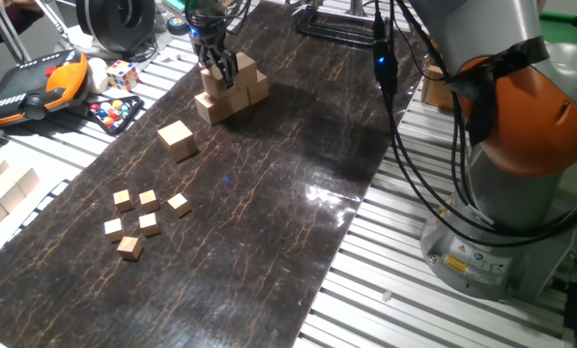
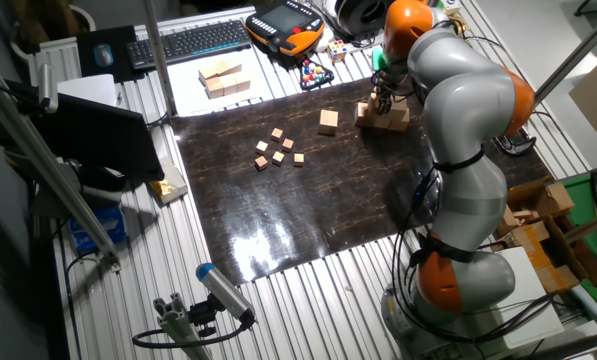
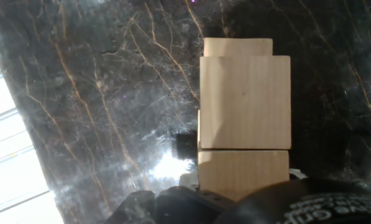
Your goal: Stack the blocks into a pyramid shape
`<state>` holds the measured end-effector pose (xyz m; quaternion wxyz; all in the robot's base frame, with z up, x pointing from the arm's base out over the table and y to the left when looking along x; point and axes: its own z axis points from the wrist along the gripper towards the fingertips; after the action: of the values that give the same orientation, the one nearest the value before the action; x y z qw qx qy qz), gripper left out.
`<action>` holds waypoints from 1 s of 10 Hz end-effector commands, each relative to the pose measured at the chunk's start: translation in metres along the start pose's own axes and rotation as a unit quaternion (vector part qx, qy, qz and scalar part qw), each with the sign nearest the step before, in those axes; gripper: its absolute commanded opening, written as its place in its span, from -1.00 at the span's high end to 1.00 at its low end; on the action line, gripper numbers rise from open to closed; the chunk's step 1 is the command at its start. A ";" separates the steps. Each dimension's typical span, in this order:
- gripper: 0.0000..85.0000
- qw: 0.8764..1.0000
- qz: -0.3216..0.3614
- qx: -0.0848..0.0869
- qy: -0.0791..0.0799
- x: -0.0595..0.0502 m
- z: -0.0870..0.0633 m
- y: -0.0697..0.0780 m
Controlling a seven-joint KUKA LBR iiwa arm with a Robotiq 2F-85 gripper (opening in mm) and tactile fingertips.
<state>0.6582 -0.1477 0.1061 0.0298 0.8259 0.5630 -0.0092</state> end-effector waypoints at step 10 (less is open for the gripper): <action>-0.69 1.000 0.011 -0.008 0.003 -0.001 -0.001 0.000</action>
<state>0.6578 -0.1487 0.1077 0.0360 0.8330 0.5520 -0.0011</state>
